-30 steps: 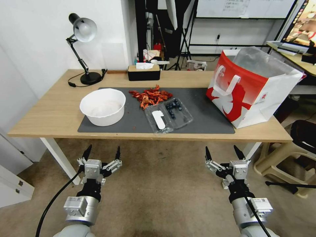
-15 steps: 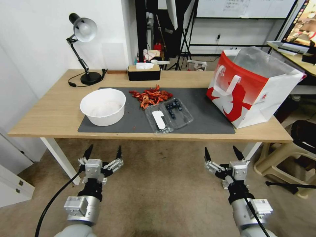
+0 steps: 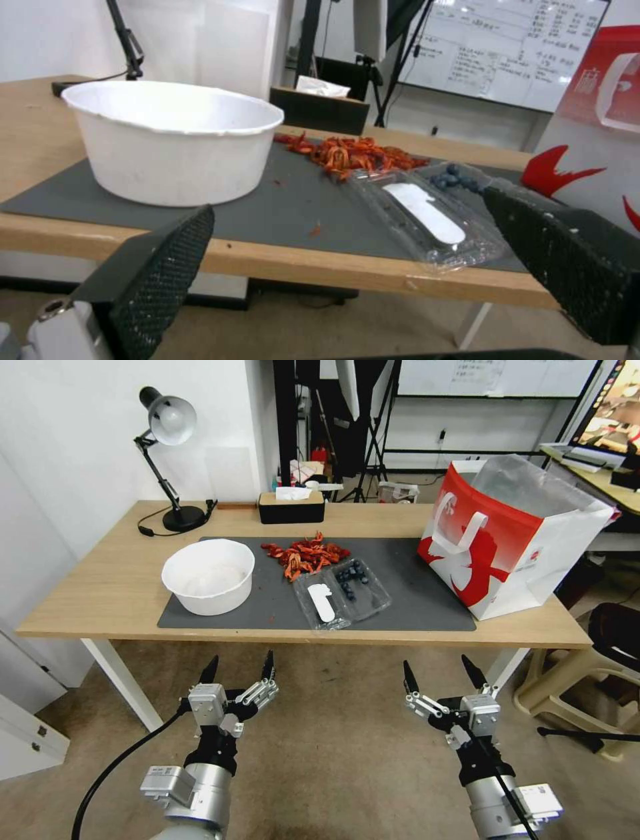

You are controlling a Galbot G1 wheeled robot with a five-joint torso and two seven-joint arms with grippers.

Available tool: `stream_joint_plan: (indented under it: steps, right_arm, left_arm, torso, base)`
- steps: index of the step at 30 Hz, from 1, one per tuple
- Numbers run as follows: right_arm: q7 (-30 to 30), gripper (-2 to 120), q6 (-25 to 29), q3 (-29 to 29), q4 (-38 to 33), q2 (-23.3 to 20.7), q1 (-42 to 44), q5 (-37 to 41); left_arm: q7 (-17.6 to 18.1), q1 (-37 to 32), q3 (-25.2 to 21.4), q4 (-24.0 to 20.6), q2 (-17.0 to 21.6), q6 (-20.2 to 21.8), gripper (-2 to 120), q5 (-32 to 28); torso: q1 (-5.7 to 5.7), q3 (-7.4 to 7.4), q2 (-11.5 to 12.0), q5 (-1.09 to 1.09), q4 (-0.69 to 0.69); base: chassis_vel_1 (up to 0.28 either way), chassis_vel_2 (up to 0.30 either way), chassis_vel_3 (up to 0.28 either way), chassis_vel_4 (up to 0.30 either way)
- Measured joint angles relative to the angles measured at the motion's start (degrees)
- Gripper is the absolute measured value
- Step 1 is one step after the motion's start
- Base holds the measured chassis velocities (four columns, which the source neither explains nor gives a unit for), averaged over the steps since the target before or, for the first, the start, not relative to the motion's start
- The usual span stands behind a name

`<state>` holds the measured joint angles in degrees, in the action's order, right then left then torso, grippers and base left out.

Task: Close the takeout container lid, then place the container into the takeout bag.

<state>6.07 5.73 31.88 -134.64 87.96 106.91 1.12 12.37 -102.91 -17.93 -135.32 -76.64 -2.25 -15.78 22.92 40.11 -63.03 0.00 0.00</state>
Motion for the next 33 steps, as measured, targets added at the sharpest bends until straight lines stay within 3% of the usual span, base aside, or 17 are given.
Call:
stream_joint_plan:
  steps: [9, 13, 16, 19, 21, 22, 24, 31, 33]
  right_arm:
    - [-0.2, 100, -7.0, 0.8, -0.2, -4.6, -5.1, 12.4]
    - [-2.9, 100, -11.6, -1.0, 2.8, -9.0, -13.1, 21.3]
    - [-3.8, 100, -12.6, -2.0, 4.7, -11.8, -16.5, 23.5]
    - [-3.8, 100, -12.6, -2.0, 4.7, -11.8, -16.5, 23.5]
    - [-5.7, 100, -13.4, -4.8, 9.8, -18.9, -23.5, 28.4]
    - [-5.7, 100, -13.4, -4.8, 9.8, -18.9, -23.5, 28.4]
    - [-7.0, 100, -13.4, -7.9, 14.9, -23.8, -30.1, 30.7]
    - [-9.3, 100, -14.4, -13.0, 19.4, -28.2, -39.5, 33.8]
    - [-12.2, 100, -16.8, -16.0, 21.2, -29.6, -44.2, 34.2]
  left_arm:
    - [-2.2, 1.5, -0.9, 1.6, 0.7, 0.3, 100, -1.8]
    - [-4.3, 1.6, -1.1, 2.1, -0.9, -0.6, 100, -0.5]
    - [-4.5, 1.7, -1.3, 2.1, -1.3, -1.5, 100, -0.6]
    - [-4.5, 1.7, -1.3, 2.1, -1.3, -1.5, 100, -0.6]
    - [-5.5, 1.2, -2.2, 2.5, -1.7, -3.2, 100, -1.7]
    - [-5.5, 1.2, -2.2, 2.5, -1.7, -3.2, 100, -1.7]
    - [-5.7, 1.1, -2.6, 3.0, -1.9, -4.0, 100, -2.4]
    - [-6.1, 1.3, -3.5, 3.5, -1.8, -4.6, 100, -2.7]
    - [-6.1, 1.2, -3.8, 4.0, -2.0, -4.9, 100, -2.5]
  torso:
    - [0.00, 0.00, 0.0, 0.00, -0.01]
    - [0.00, 0.00, 0.0, 0.02, 0.01]
    - [0.00, 0.00, 0.0, 0.01, 0.00]
    - [0.00, 0.00, 0.0, 0.01, 0.00]
    - [0.00, 0.01, 0.0, 0.02, 0.01]
    - [0.00, 0.01, 0.0, 0.02, 0.01]
    - [0.00, 0.01, 0.0, 0.02, 0.01]
    - [0.01, 0.01, 0.0, 0.00, 0.01]
    - [0.01, 0.01, 0.0, 0.00, 0.01]
  base:
    - [0.000, 0.000, 0.000, 0.000]
    - [0.000, 0.000, 0.000, 0.000]
    - [0.000, 0.000, 0.000, 0.000]
    - [0.000, 0.000, 0.000, 0.000]
    - [0.000, 0.000, 0.000, 0.000]
    - [0.000, 0.000, 0.000, 0.000]
    - [0.000, 0.000, 0.000, 0.000]
    - [0.000, 0.000, 0.000, 0.000]
    - [0.000, 0.000, 0.000, 0.000]
